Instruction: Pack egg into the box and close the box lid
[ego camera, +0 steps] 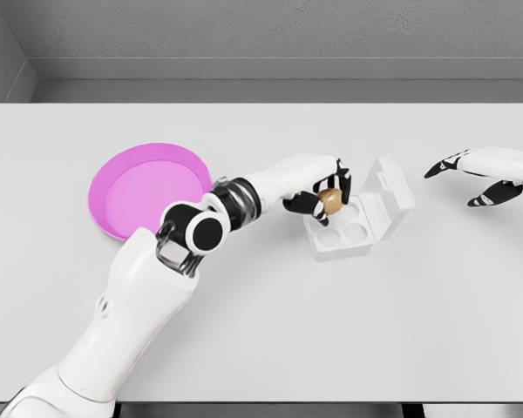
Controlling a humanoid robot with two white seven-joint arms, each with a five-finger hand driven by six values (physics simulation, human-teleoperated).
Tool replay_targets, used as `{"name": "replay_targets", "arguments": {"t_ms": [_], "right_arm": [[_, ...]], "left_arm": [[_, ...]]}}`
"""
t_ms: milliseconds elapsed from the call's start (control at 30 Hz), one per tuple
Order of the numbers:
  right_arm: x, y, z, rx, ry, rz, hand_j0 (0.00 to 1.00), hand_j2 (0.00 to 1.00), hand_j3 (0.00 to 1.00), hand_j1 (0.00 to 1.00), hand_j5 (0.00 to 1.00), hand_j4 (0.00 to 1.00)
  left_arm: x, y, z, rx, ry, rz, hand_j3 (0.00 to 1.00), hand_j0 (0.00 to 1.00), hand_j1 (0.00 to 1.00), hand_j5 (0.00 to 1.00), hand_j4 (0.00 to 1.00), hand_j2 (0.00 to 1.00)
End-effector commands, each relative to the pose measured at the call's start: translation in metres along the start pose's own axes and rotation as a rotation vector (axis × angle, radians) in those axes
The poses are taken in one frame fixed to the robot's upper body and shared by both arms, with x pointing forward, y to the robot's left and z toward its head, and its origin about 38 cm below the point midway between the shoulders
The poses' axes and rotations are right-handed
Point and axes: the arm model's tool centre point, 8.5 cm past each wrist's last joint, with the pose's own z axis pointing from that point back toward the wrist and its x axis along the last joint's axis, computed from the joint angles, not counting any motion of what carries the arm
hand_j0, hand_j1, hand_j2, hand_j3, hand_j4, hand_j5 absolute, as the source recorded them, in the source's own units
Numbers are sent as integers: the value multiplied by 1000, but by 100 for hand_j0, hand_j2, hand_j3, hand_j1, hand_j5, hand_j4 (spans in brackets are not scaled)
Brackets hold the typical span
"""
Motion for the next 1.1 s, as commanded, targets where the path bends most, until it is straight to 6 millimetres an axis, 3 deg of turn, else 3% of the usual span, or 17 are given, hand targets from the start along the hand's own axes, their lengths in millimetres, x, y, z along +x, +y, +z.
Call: {"name": "replay_targets", "arguments": {"t_ms": [0,367,633,867,967,1067], "right_arm": [[-1,-1,1,-5,1,-5,82,82,82,82,82,82],[0,0,0,-4,-1,-5,82,82,82,82,82,82],[0,-1,1,-2,0,-4,82,82,82,82,82,82],[0,-1,1,-5,0,-4,83,83,83,83,83,83],[0,-1,0,-6,-1,-4,83,83,83,83,83,83],[0,-1,1,-6,-1,-3,81,81,81,81,81,81]], "left_arm": [[-3,-3,-1,-9,4,9,27,27,27,27,27,27],[-2,-10,-12,-56,-5,-18,29,29,29,29,29,29],[-2,-13,-15,-72,1,-31,58,58,58,58,58,58],[2,-11,-13,-61,-2,-33,63,63,63,63,63,63],[14,-6,-7,-30,-32,-39,68,68,68,68,68,68],[37,12,13,59,-97,-48,85,85,85,85,85,85]]}}
